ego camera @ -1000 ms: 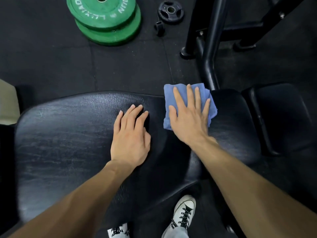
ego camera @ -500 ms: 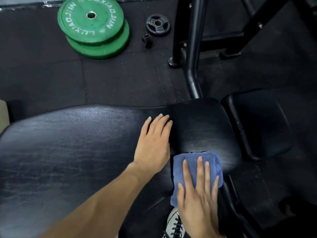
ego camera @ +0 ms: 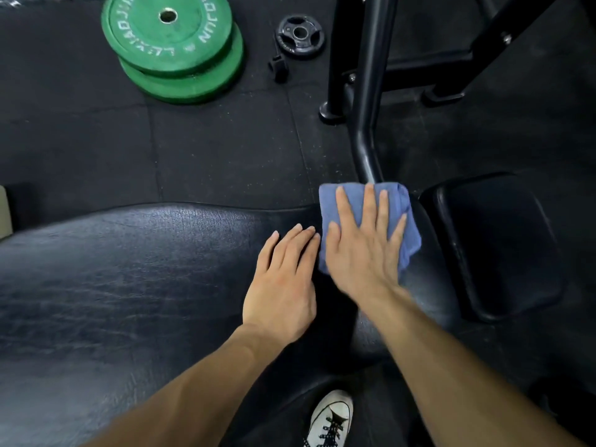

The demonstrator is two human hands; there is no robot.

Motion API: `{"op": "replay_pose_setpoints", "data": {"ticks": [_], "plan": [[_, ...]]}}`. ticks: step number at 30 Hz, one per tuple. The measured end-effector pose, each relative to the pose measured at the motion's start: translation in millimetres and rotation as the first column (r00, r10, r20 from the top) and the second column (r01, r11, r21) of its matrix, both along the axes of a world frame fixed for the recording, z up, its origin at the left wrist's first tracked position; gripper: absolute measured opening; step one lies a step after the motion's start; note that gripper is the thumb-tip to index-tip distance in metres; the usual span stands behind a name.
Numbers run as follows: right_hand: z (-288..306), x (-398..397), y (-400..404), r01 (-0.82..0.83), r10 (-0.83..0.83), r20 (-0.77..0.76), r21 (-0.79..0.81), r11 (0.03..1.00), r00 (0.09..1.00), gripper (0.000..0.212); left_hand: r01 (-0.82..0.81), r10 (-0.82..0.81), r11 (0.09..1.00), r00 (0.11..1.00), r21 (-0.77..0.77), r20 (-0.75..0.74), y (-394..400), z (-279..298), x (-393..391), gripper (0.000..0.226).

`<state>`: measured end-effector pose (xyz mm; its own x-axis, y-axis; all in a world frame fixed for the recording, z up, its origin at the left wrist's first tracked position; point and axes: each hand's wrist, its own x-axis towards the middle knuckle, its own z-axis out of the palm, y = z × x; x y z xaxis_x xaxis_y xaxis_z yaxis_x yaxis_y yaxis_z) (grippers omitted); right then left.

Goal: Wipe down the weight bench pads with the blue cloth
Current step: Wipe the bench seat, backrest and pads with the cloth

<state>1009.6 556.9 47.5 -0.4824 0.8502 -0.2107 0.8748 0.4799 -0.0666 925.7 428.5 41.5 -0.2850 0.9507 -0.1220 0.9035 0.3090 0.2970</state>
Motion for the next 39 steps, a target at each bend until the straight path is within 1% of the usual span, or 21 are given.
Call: {"op": "replay_pose_setpoints", "data": {"ticks": [2,3,6,12,20,23,26,29,30,35,39], "plan": [[0,-20,27,0.027,-0.025,0.028,-0.067,0.997,0.999,0.057,0.003,-0.003,1.0,1.0,0.013,0.03,0,1,0,0.071],[-1,-23,33,0.019,-0.017,0.025,-0.07,0.997,1.0,0.055,0.003,-0.004,1.0,0.999,0.021,0.038,0,1,-1,0.071],[-3,-7,26,-0.039,0.039,-0.007,0.026,0.999,0.999,0.062,0.002,-0.003,1.0,0.999,0.019,0.038,0,2,-2,0.07],[-3,44,-20,0.012,-0.01,-0.036,0.072,0.997,0.999,0.062,0.007,-0.007,1.0,1.0,-0.005,0.025,0,2,-2,0.069],[-1,141,-119,0.08,-0.079,-0.025,0.044,0.996,0.997,0.061,-0.008,0.008,1.0,1.0,-0.004,-0.009,0,3,2,0.069],[-3,156,-131,0.101,-0.1,-0.028,0.065,0.993,0.995,0.06,-0.038,0.037,0.999,0.999,0.032,0.024,10,12,13,0.067],[-5,154,-124,0.121,-0.118,-0.045,0.071,0.99,0.992,0.06,0.052,-0.058,0.996,0.995,0.079,0.076,35,14,32,0.064],[-6,149,-96,0.253,-0.25,-0.061,0.057,0.966,0.966,0.06,0.096,-0.097,0.995,0.995,0.029,0.036,49,4,40,0.065],[-7,147,-84,0.265,-0.262,-0.057,0.059,0.962,0.963,0.06,0.093,-0.093,0.996,0.996,0.006,0.011,50,1,40,0.066],[-7,135,-30,0.155,-0.154,-0.026,0.049,0.987,0.988,0.059,0.08,-0.08,0.997,0.997,-0.004,-0.017,52,-1,43,0.069],[-4,106,9,0.072,-0.071,-0.013,0.047,0.996,0.997,0.061,0.078,-0.078,0.997,0.997,-0.011,-0.002,53,-3,42,0.069]]}}
